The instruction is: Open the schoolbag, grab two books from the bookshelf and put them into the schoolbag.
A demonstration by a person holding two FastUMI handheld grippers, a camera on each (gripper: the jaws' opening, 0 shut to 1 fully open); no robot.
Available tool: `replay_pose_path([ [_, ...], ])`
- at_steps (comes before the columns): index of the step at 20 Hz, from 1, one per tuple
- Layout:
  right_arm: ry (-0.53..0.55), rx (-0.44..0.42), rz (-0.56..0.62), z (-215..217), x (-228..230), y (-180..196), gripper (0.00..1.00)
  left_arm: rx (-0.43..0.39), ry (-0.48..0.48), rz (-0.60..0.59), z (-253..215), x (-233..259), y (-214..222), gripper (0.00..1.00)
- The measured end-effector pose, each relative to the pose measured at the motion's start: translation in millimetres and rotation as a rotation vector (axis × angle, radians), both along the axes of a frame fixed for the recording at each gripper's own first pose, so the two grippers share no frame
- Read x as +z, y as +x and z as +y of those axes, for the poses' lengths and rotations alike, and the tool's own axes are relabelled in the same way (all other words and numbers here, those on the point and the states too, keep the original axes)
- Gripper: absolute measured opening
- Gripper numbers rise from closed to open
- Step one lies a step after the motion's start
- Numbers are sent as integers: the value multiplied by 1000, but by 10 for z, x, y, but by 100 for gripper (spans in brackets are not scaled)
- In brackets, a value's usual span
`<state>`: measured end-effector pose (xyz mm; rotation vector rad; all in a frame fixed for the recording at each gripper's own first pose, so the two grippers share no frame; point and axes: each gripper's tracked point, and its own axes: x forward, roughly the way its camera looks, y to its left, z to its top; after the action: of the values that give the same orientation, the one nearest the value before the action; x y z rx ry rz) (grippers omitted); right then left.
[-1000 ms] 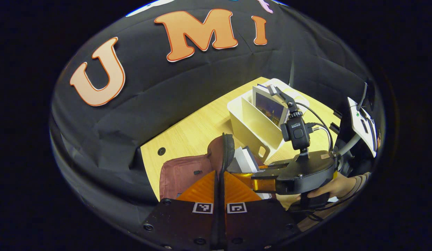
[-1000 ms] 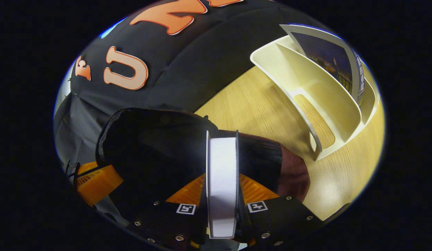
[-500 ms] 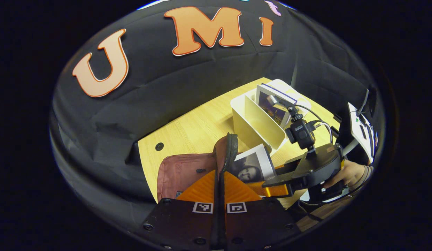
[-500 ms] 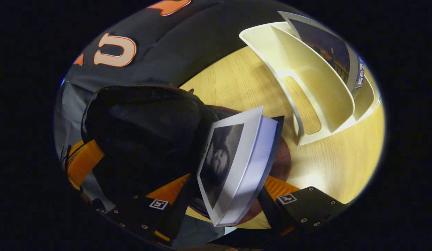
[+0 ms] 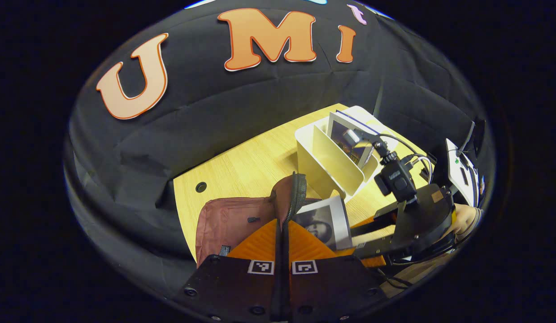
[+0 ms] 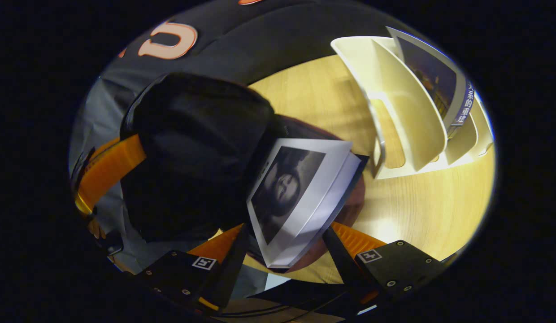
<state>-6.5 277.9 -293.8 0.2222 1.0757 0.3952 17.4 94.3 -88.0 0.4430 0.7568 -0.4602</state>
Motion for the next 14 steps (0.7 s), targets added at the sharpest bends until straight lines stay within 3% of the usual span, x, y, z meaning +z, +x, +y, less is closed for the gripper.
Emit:
replay_pose_path([
  [3, -36, 1, 11, -101, -9, -43, 98, 8, -9, -1, 17, 12, -7, 0],
  [8, -26, -68, -4, -533, 209, -55, 98, 32, -48, 16, 89, -77, -42, 1],
  [14, -16, -155, -72, -1228, 720, -100, 98, 29, -68, 40, 43, -215, -73, 1],
])
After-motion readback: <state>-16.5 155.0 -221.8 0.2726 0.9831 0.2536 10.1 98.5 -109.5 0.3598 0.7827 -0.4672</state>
